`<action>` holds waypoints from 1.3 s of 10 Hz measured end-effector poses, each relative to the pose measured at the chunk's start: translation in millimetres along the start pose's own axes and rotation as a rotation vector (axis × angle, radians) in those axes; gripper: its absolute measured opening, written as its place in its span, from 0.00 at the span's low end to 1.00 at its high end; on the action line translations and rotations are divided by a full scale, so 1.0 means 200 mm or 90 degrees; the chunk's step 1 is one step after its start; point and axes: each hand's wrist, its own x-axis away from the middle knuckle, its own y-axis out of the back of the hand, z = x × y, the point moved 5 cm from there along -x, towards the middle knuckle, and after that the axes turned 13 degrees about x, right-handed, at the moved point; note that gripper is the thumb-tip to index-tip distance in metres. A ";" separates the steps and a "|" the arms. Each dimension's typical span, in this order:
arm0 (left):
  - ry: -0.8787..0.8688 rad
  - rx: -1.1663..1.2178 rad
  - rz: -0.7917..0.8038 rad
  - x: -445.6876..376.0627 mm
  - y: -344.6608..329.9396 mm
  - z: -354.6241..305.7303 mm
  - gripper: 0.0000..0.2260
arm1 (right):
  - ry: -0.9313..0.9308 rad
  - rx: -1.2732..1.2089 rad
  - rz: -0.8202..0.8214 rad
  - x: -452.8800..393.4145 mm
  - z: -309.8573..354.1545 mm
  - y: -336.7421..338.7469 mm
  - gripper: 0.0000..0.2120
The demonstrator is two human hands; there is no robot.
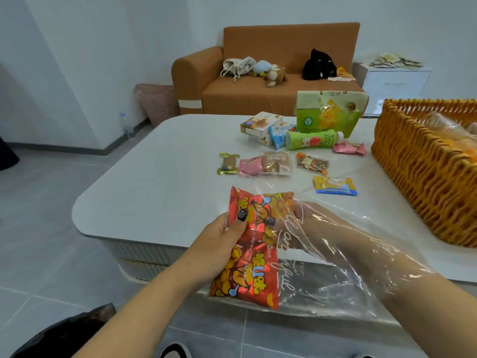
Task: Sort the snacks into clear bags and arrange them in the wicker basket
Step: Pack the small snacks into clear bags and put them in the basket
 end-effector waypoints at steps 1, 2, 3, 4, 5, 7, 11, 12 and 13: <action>-0.004 0.002 -0.008 0.00 0.00 0.00 0.13 | -0.017 -0.110 0.032 -0.01 0.02 0.00 0.10; -0.023 0.025 -0.049 -0.01 0.03 -0.03 0.12 | -0.014 -0.108 0.028 0.02 0.06 0.00 0.09; -0.029 0.091 -0.105 -0.01 0.08 -0.05 0.13 | -0.028 -0.098 0.053 0.08 0.11 -0.01 0.07; -0.006 0.144 -0.105 -0.01 0.09 -0.04 0.17 | -0.024 -0.065 0.052 0.10 0.11 -0.01 0.05; 0.017 0.161 -0.088 0.00 0.07 -0.01 0.16 | -0.033 -0.038 0.051 0.11 0.10 -0.02 0.09; -0.017 0.223 -0.188 -0.02 0.14 -0.03 0.14 | -0.060 -0.123 0.057 0.14 0.15 0.02 0.08; -0.071 0.439 -0.470 -0.21 0.33 -0.08 0.08 | -0.157 -0.198 -0.406 -0.18 0.01 0.39 0.08; -0.101 0.454 -0.521 -0.24 0.34 -0.13 0.08 | -0.112 -0.069 -0.412 -0.33 0.06 0.33 0.09; -0.128 0.468 -0.580 -0.26 0.36 -0.16 0.10 | -0.047 0.070 -0.426 -0.54 0.12 0.29 0.11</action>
